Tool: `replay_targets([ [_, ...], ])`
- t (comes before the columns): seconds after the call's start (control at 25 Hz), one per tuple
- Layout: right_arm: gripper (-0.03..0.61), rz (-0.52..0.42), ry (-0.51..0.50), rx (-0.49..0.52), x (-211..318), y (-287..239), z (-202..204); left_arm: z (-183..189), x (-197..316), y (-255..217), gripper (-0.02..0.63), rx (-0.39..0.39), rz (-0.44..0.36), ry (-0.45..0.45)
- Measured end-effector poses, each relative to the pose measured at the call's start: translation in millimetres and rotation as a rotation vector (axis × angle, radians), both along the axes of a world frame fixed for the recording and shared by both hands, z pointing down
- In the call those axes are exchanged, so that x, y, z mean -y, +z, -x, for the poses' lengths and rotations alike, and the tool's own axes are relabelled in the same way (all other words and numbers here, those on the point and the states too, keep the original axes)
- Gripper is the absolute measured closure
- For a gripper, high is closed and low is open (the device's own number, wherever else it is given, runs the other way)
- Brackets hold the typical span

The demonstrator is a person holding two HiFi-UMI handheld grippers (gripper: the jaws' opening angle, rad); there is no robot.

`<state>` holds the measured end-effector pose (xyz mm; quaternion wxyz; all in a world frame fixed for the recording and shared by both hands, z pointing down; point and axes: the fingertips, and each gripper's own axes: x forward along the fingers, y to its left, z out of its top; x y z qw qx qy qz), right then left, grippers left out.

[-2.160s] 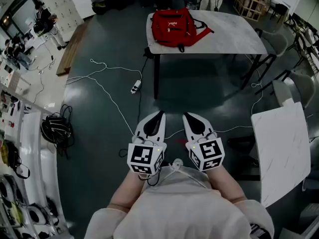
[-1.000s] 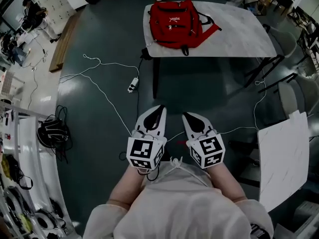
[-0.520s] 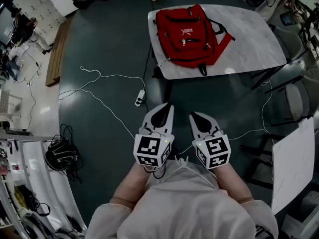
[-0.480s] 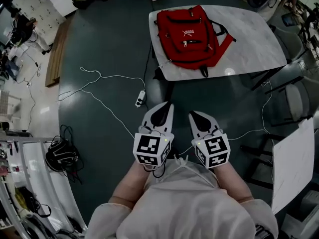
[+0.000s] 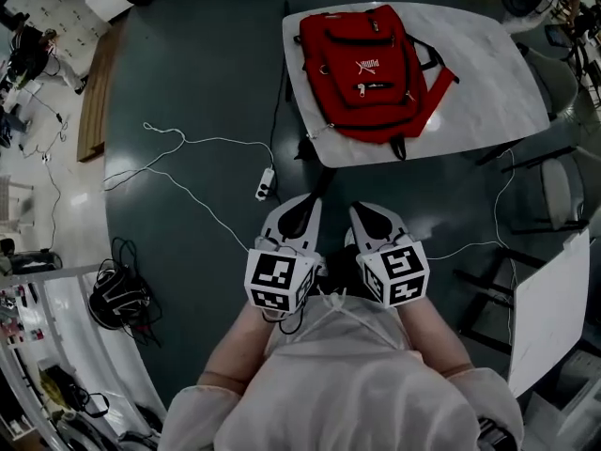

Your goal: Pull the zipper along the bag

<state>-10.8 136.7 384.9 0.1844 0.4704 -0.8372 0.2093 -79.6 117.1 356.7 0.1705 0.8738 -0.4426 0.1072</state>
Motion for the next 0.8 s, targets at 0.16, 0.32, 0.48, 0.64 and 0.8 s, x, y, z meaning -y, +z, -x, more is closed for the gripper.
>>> replay_targets([
  [0.16, 0.551, 0.038, -0.001, 0.021, 38.7, 15.0, -5.9, 0.4, 35.1, 16.2, 0.594, 0.016, 0.031, -0.028],
  [0.32, 0.551, 0.063, -0.038, 0.030, 85.0, 23.8, -13.8, -8.2, 76.9, 28.7, 0.594, 0.045, 0.055, -0.053],
  [0.48, 0.551, 0.091, -0.105, 0.026, 130.0, 29.3, -18.7, -16.9, 121.7, 40.1, 0.594, 0.076, 0.085, -0.083],
  [0.64, 0.551, 0.121, -0.156, 0.035, 172.2, 41.0, -28.4, -20.0, 160.7, 58.5, 0.594, 0.094, 0.136, -0.150],
  [0.8, 0.551, 0.154, -0.200, 0.008, 204.6, 64.8, -43.0, -16.9, 183.2, 83.2, 0.594, 0.106, 0.198, -0.230],
])
